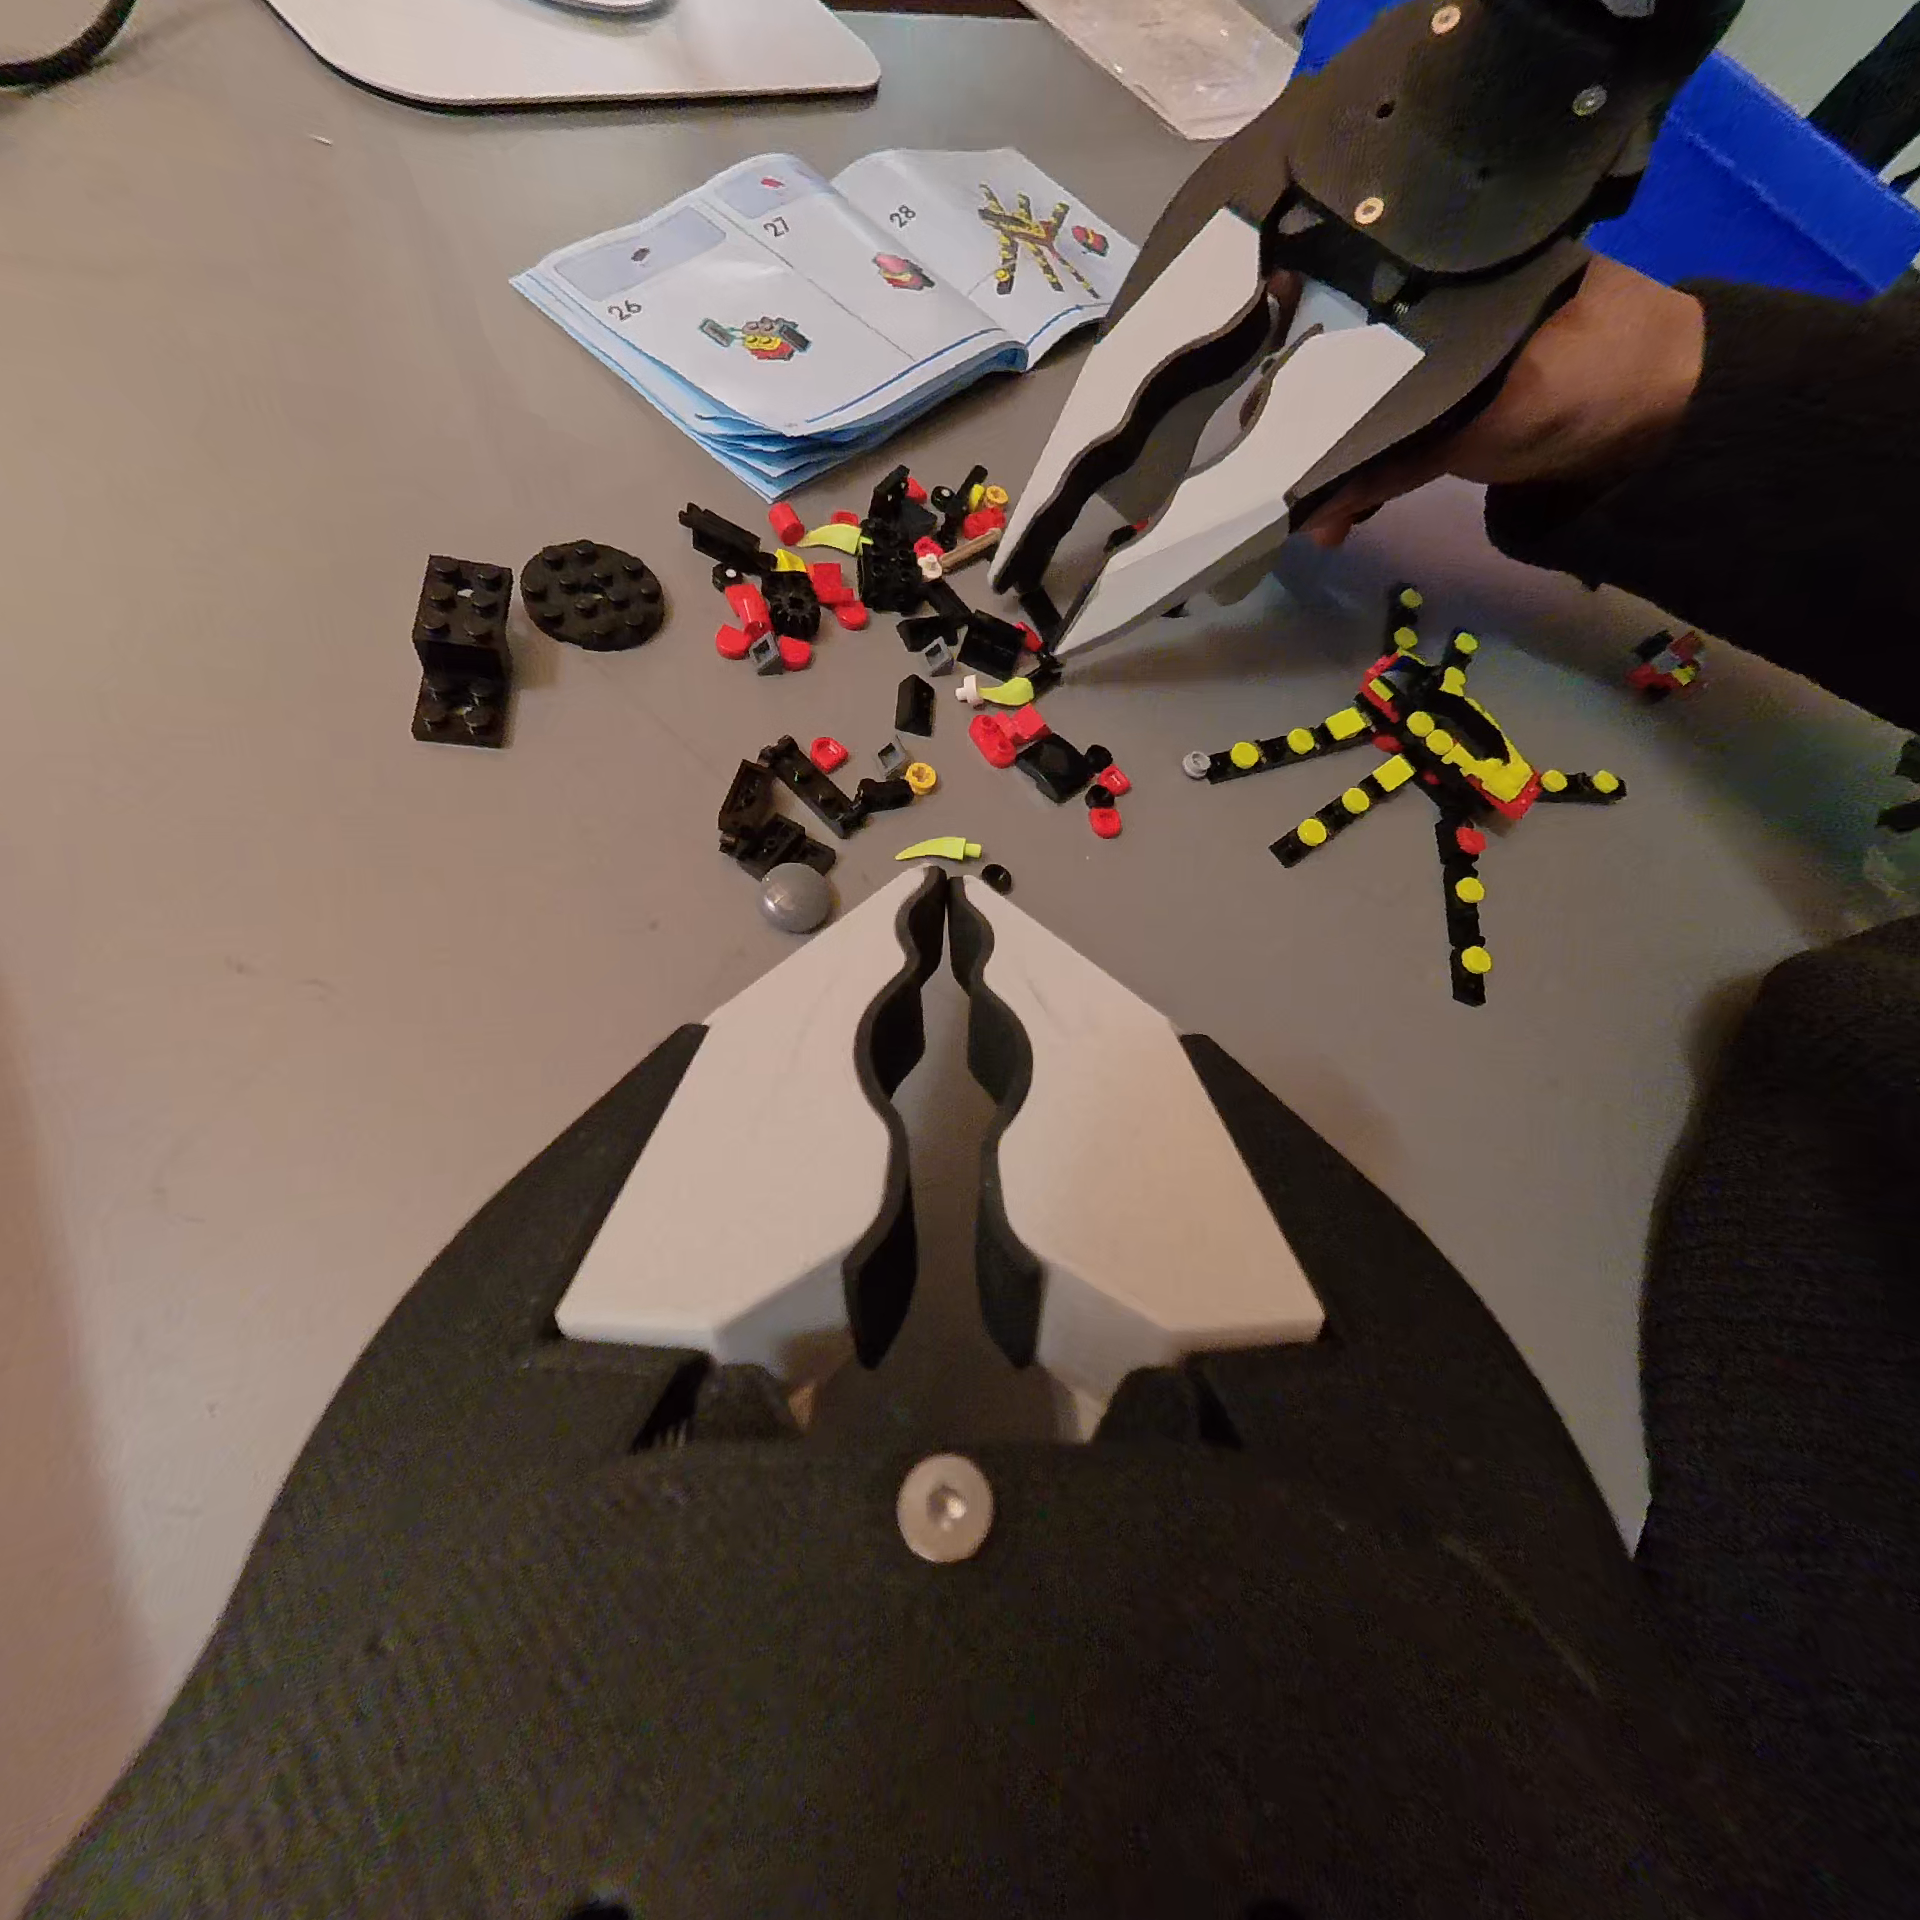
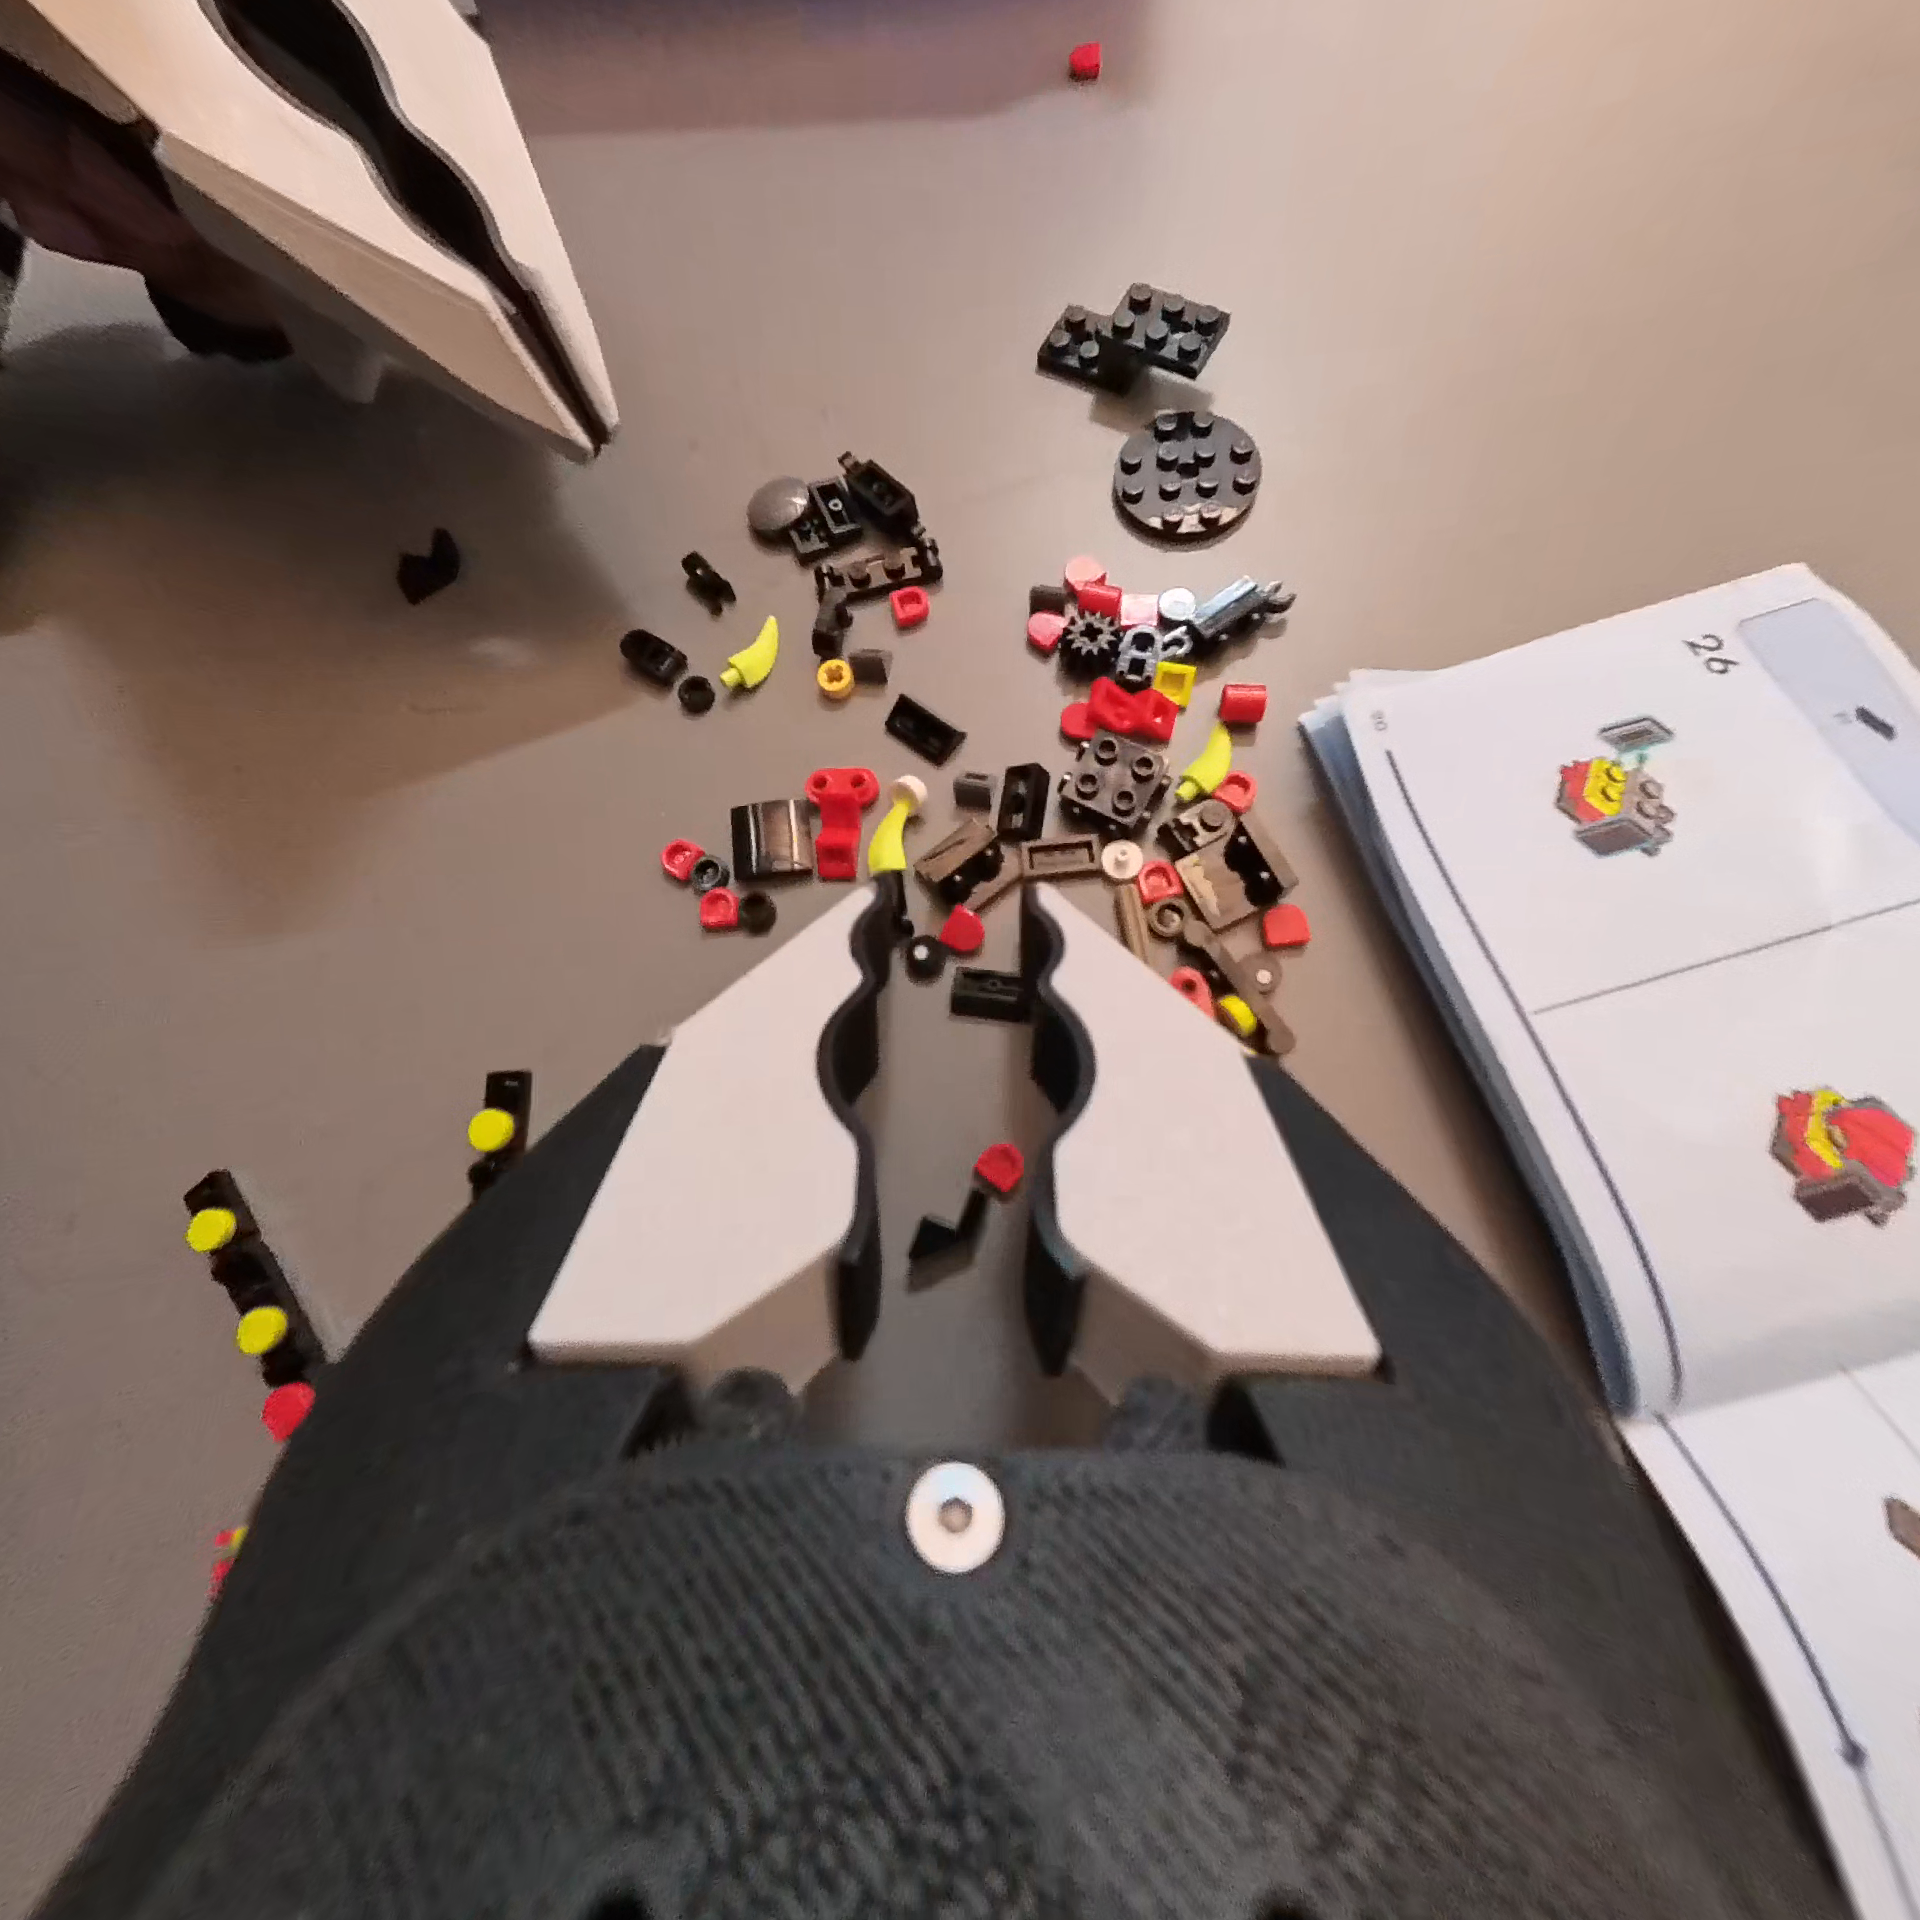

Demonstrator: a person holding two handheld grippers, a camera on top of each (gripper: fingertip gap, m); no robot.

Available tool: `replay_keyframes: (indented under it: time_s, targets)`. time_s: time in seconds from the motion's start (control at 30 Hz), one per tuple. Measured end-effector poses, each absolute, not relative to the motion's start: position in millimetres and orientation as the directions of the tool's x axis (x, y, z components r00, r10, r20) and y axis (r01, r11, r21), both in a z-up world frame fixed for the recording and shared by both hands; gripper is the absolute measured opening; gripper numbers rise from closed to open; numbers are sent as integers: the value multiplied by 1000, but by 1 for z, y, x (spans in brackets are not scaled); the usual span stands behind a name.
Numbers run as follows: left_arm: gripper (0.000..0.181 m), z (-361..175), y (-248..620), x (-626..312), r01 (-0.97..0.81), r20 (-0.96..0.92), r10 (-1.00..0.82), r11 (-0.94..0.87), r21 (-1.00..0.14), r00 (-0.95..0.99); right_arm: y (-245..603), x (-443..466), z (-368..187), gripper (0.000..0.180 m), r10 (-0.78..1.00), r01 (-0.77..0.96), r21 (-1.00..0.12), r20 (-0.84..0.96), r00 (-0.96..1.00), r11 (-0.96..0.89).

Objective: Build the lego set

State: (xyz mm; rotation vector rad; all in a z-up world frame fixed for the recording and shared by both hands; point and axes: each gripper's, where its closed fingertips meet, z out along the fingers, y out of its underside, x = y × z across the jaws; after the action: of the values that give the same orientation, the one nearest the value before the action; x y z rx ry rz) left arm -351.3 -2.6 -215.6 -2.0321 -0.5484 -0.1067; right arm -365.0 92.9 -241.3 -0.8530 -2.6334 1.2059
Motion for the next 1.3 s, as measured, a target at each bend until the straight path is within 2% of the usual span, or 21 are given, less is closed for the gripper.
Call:
replay_keyframes:
  time_s: [0.13, 0.23, 0.37, 0.63, 0.8, 0.93, 1.03, 1.13, 1.3]
  targets:
    - [0, -217, -2, -350, 414, 286, 334, -422, -807, 898, 80, -364, -244, 22, 512, 421, -730, -113, -851, 538]
    - [0, -216, -2, -349, 413, 286, 334, -421, -808, 898, 70, -364, -245, 13, 487, 388, -731, -86, -869, 562]
    - [0, -214, -2, -350, 415, 289, 334, -411, -812, 897, 60, -358, -243, 18, 450, 366, -737, -93, -888, 568]
    - [0, -215, -2, -350, 416, 291, 333, -414, -810, 897, 117, -361, -229, 18, 590, 428, -733, -44, -806, 530]
    - [0, -200, -1, -355, 384, 265, 340, -356, -852, 902, 143, -372, -236, 27, 681, 477, -716, -2, -733, 511]
    - [0, -199, -3, -358, 391, 270, 350, -343, -854, 897, 131, -380, -230, 32, 678, 482, -758, -72, -732, 440]
    - [0, -199, -3, -358, 388, 265, 352, -347, -854, 898, 125, -382, -239, 39, 663, 483, -734, -59, -746, 478]
    - [0, -200, -3, -359, 381, 255, 357, -347, -857, 898, 127, -383, -242, 28, 660, 449, -723, 14, -751, 526]
    - [0, -200, -4, -360, 396, 272, 360, -337, -854, 893, 134, -374, -237, 10, 673, 449, -733, 15, -740, 510]
